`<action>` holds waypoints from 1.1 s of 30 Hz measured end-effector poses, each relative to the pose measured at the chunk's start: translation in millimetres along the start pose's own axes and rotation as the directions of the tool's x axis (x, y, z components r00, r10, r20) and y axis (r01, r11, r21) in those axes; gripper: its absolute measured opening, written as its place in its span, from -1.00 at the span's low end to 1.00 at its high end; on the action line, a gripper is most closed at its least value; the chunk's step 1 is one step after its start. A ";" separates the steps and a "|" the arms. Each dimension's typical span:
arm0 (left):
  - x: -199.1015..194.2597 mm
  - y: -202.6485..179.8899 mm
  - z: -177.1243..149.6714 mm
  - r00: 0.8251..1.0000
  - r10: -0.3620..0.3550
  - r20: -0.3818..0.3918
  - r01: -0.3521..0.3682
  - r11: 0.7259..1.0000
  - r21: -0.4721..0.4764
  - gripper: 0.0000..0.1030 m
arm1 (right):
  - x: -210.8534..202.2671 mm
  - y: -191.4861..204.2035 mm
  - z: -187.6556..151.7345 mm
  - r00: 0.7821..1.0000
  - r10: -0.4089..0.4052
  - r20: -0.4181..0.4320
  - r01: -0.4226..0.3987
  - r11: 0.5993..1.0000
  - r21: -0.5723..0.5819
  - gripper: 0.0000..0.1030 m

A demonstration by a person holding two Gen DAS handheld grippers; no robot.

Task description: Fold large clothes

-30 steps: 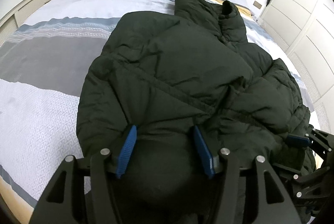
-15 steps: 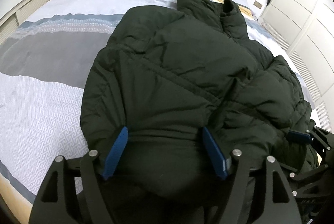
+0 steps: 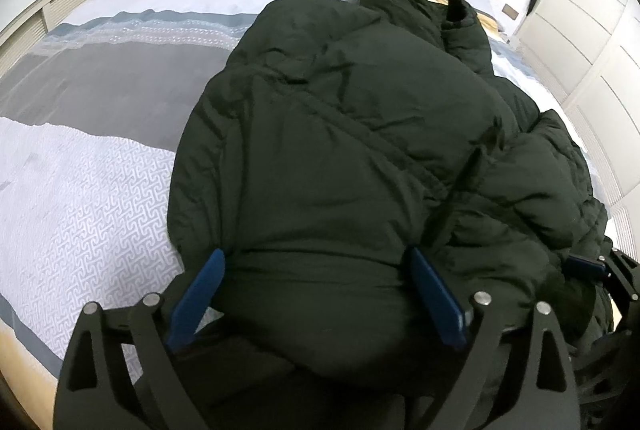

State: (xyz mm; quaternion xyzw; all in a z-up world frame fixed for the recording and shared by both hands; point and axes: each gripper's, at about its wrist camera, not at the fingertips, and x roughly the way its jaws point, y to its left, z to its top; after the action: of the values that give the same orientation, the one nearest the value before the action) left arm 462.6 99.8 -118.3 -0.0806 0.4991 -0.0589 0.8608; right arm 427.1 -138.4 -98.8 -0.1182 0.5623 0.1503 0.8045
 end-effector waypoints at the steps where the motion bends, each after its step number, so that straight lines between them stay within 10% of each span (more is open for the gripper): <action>1: -0.7 0.2 0.4 1.000 0.004 -0.003 -0.004 1.000 -0.001 0.84 | -1.4 0.6 0.5 1.000 0.001 -0.007 -0.001 1.000 -0.004 0.83; 14: -46.6 -12.7 59.7 0.991 0.017 0.131 -0.024 0.998 0.050 0.84 | -56.1 -11.2 26.0 0.993 0.017 0.117 -0.015 1.000 -0.020 0.82; 25: 35.0 -55.7 68.4 0.999 0.041 0.001 -0.041 0.985 0.169 0.85 | -4.4 -53.2 10.8 0.998 0.059 0.030 -0.061 0.995 0.076 0.81; 33: 13.4 -64.1 65.2 0.991 0.137 -0.005 -0.135 0.981 0.137 0.85 | -21.4 -65.5 -11.4 0.993 0.102 0.050 -0.105 0.993 0.048 0.80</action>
State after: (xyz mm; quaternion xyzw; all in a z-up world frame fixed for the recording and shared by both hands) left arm 524.5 39.8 -85.1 0.0131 0.5043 -0.0345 0.8627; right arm 434.8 -205.5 -81.2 -0.0650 0.5519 0.1804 0.8115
